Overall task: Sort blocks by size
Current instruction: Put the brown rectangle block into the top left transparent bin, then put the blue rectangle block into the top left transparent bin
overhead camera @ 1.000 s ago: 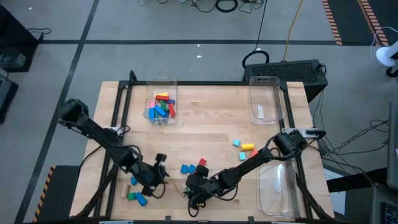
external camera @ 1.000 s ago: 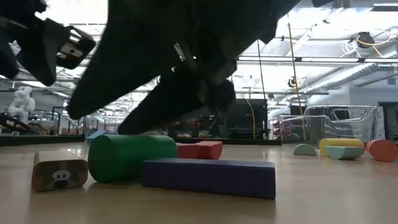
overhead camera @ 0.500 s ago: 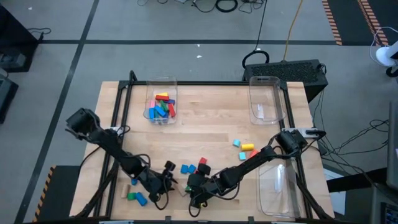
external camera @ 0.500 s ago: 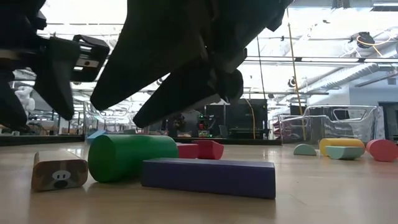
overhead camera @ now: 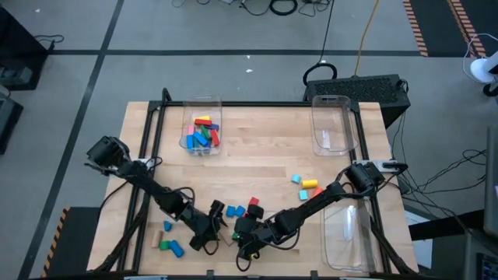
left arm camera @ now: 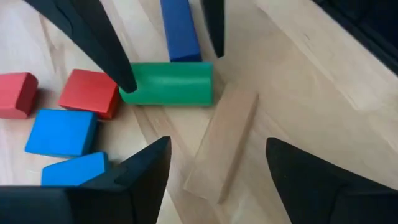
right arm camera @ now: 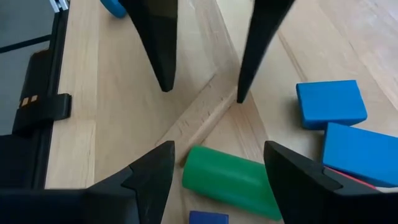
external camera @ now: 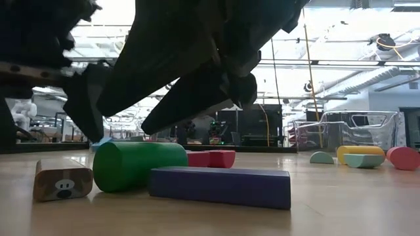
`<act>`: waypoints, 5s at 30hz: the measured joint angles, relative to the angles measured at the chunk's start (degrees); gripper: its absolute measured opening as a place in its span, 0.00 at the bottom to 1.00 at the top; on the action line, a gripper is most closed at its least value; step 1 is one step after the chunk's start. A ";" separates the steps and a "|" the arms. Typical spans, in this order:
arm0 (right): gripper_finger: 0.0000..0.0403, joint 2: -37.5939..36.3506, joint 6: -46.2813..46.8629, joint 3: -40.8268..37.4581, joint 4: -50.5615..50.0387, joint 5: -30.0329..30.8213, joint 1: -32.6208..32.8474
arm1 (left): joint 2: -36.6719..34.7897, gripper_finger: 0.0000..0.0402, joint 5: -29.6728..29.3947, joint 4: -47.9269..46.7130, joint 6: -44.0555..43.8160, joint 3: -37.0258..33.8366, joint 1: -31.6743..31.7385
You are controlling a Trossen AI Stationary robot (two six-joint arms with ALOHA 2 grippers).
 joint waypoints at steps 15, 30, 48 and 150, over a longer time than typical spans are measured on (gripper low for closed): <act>0.57 0.00 -0.51 0.00 -2.56 -0.02 -0.25 | 3.86 0.40 2.23 0.24 -0.17 0.02 1.62; 0.57 -2.49 -2.81 0.00 -13.37 0.22 0.09 | -2.52 0.30 -8.43 -6.83 -1.48 0.00 2.07; 0.57 -6.97 -2.95 0.03 -20.61 0.15 4.37 | -33.95 0.30 -24.73 -35.96 -0.88 0.00 18.92; 0.21 -1.73 -25.89 7.94 -13.92 33.44 -4.76 | -35.00 0.54 -7.60 -17.09 -55.62 -4.20 14.05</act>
